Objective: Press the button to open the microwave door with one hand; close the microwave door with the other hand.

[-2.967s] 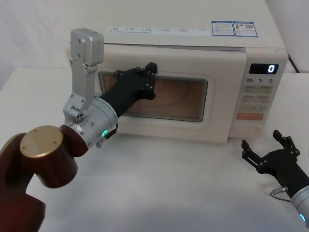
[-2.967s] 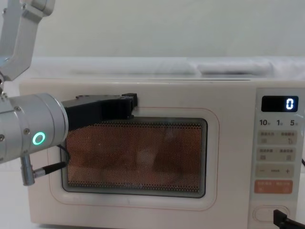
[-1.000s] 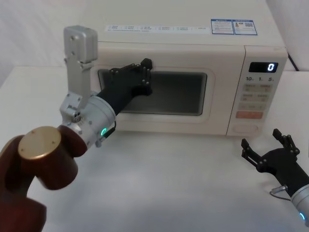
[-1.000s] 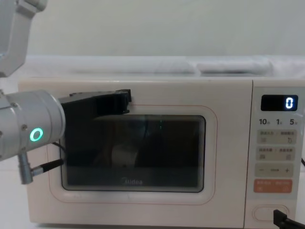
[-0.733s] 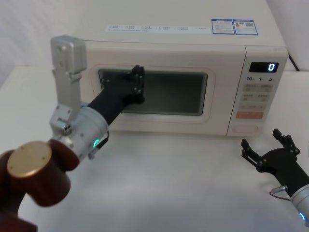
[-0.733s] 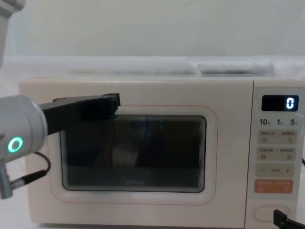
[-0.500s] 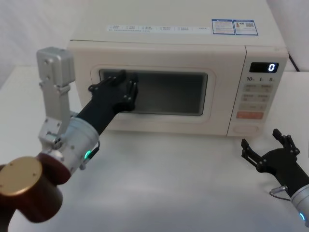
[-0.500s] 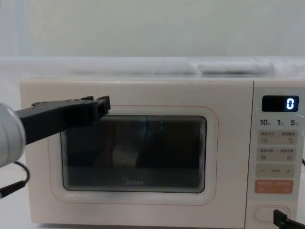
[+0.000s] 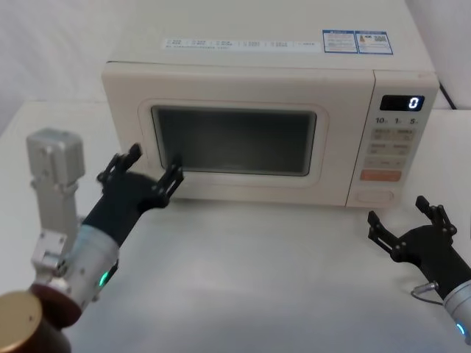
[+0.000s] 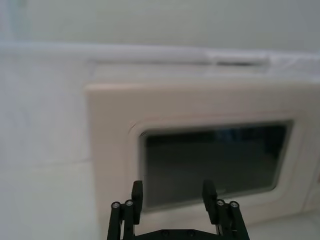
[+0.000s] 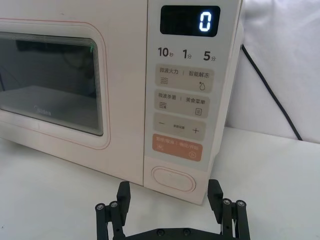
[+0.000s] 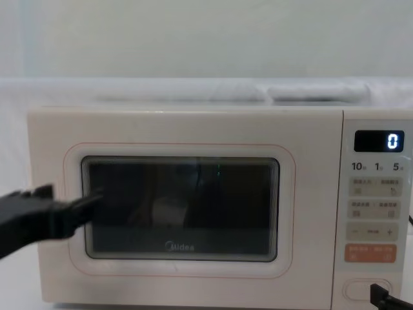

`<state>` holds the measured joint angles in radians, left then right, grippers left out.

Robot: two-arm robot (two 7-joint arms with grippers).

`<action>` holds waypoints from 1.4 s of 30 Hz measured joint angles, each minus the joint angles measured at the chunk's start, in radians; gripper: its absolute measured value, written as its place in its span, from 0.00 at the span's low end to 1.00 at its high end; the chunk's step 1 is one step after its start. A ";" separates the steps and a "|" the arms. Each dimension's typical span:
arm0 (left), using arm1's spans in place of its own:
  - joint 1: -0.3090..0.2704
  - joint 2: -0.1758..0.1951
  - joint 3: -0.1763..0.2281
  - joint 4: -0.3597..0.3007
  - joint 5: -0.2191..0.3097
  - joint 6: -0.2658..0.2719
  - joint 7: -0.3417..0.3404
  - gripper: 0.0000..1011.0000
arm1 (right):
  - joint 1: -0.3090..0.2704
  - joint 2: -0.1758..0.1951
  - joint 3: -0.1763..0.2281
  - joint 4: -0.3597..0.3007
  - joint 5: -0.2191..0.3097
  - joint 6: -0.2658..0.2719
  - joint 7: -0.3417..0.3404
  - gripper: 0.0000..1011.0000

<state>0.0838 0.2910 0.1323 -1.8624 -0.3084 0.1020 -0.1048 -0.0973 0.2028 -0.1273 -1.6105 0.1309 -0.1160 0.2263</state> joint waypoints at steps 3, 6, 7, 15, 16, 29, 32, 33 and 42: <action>0.033 -0.009 -0.023 0.018 0.005 -0.030 0.004 0.81 | 0.000 0.000 0.000 0.000 0.000 0.000 0.000 0.99; 0.059 -0.016 -0.043 0.035 0.007 -0.050 0.006 0.89 | 0.000 0.000 0.000 0.000 0.000 0.000 0.000 0.99; 0.065 -0.018 -0.048 0.039 0.008 -0.054 0.006 0.94 | 0.000 0.000 0.000 0.000 0.000 0.000 0.000 0.99; 0.107 -0.035 -0.081 0.074 0.021 -0.072 0.004 0.99 | 0.000 0.000 0.000 0.000 0.000 0.000 0.000 0.99; 0.109 -0.036 -0.083 0.077 0.023 -0.072 0.002 0.99 | 0.000 0.000 0.000 0.000 0.000 0.000 0.000 0.99; 0.108 -0.036 -0.081 0.076 0.023 -0.072 0.000 0.99 | 0.000 0.000 0.000 0.000 0.000 0.000 0.000 0.99; 0.108 -0.036 -0.081 0.076 0.022 -0.072 0.000 0.99 | 0.000 0.000 0.000 0.000 0.000 0.000 0.000 0.99; 0.107 -0.036 -0.081 0.075 0.022 -0.072 0.000 0.99 | 0.000 0.000 0.000 0.000 0.000 0.000 0.000 0.99; 0.106 -0.035 -0.080 0.074 0.022 -0.072 0.000 0.99 | 0.000 0.000 0.000 0.000 0.000 0.000 0.000 0.99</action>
<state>0.1903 0.2557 0.0526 -1.7887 -0.2867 0.0300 -0.1047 -0.0974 0.2028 -0.1273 -1.6105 0.1309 -0.1160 0.2263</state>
